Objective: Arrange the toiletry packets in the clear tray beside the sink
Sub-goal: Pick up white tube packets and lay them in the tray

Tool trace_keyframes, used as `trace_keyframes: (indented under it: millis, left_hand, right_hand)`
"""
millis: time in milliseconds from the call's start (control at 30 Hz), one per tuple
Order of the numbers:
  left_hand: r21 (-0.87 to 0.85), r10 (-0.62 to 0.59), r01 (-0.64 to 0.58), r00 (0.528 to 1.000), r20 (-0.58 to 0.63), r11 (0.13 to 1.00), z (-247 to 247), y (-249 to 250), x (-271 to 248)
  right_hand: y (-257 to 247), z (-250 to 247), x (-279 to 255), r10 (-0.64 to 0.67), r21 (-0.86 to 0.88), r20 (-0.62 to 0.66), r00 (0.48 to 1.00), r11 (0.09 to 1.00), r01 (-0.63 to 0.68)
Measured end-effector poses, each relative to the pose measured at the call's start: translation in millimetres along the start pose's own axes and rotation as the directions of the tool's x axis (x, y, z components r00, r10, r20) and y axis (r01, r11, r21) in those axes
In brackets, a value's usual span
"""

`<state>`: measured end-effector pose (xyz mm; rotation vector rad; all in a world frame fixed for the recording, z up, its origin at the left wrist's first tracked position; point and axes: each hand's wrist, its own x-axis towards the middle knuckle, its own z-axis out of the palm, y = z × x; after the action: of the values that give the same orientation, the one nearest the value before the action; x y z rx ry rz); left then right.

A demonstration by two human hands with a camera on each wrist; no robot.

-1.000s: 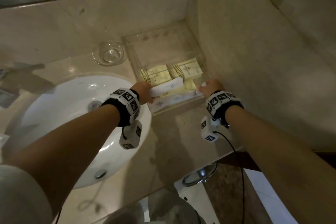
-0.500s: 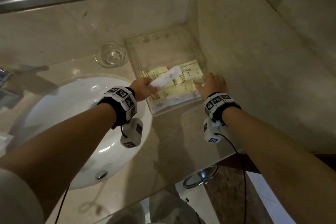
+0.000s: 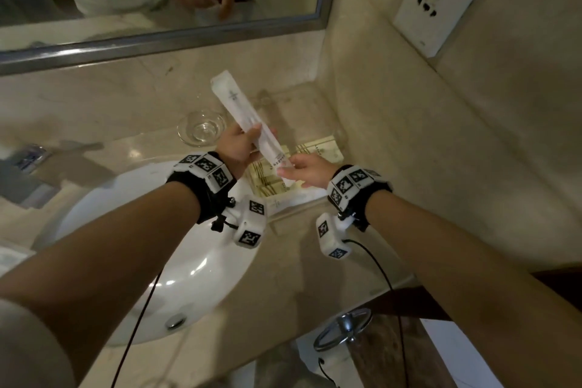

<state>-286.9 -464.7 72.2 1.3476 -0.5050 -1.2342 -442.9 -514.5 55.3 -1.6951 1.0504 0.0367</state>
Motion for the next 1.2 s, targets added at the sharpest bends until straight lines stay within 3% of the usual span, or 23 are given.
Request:
trace_keyframes:
  millis: [200, 300, 433, 567, 667, 767, 867, 933, 1033, 1200]
  left_hand:
    - [-0.018, -0.019, 0.019, 0.999, -0.031, 1.0, -6, 2, -4]
    - [-0.004, -0.017, 0.016, 0.993, -0.119, 1.0, -13, 2, -4]
    - [-0.057, -0.01, 0.0, 0.984, -0.18, 0.998, -21, -4, -4]
    - [-0.095, -0.039, 0.011, 0.953, -0.3, 0.995, -25, -17, 1]
    - [0.152, -0.051, 0.097, 0.958, -0.282, 0.984, -25, -32, 6]
    - [0.584, -0.055, 0.135, 0.987, -0.153, 0.8, -21, -46, 9]
    - [0.825, -0.097, 0.131, 0.991, -0.093, 0.549, -13, -53, 9]
    - [0.9, -0.126, 0.107, 0.99, -0.059, 0.423, -8, -53, 8]
    - [0.95, -0.146, 0.07, 0.989, -0.026, 0.304, -3, -57, 8]
    - [0.973, -0.159, 0.056, 0.987, -0.021, 0.222, -1, -63, 8]
  right_hand:
    - [0, -7, -1, -0.001, 0.109, 0.05, 0.999, 0.994, -0.004]
    - [12, -19, -1, 0.019, 0.059, -0.008, 1.0, 0.998, -0.018]
    - [29, -37, -7, 0.09, 0.23, -0.107, 0.99, 0.971, -0.064]
    - [50, -52, -4, 0.203, 0.302, -0.307, 0.93, 0.947, -0.108]
    - [64, -59, 0, 0.265, 0.276, -0.426, 0.865, 0.949, -0.155]
    - [76, -64, 6, 0.311, 0.195, -0.482, 0.819, 0.949, -0.246]
    - [87, -65, 11, 0.366, 0.043, -0.458, 0.81, 0.919, -0.391]
    - [93, -64, 12, 0.381, -0.029, -0.464, 0.8, 0.896, -0.443]
    - [96, -59, 15, 0.378, -0.131, -0.476, 0.794, 0.862, -0.489]
    - [98, -56, 19, 0.334, -0.272, -0.455, 0.826, 0.831, -0.486]
